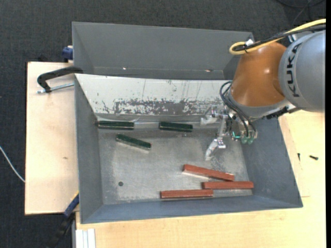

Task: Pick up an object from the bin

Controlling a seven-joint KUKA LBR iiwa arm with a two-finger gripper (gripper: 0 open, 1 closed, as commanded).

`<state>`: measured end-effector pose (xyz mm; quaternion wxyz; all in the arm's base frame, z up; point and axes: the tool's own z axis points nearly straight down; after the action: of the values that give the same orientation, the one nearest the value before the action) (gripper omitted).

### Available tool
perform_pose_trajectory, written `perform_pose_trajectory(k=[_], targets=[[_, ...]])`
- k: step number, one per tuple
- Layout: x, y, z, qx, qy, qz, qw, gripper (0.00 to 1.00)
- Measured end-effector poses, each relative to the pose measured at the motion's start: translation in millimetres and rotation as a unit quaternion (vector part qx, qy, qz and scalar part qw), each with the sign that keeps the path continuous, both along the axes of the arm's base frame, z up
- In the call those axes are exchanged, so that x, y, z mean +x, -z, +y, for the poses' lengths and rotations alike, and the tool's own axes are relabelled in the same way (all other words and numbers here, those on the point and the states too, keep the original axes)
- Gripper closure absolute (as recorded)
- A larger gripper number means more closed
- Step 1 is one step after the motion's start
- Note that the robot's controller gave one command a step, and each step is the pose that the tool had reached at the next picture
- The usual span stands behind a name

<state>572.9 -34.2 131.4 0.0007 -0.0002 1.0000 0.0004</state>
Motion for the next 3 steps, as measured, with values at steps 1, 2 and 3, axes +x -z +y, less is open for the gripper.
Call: perform_pose_trajectory(k=[1,2,3], targets=[[-46.5,11.0,-14.8,0.000,0.001,-0.0017,1.0000,0.00],[-76.2,49.7,23.8,-0.006,-0.001,0.0030,1.0000,1.00],[-76.2,49.8,23.9,-0.006,-0.001,0.0030,1.0000,1.00]])
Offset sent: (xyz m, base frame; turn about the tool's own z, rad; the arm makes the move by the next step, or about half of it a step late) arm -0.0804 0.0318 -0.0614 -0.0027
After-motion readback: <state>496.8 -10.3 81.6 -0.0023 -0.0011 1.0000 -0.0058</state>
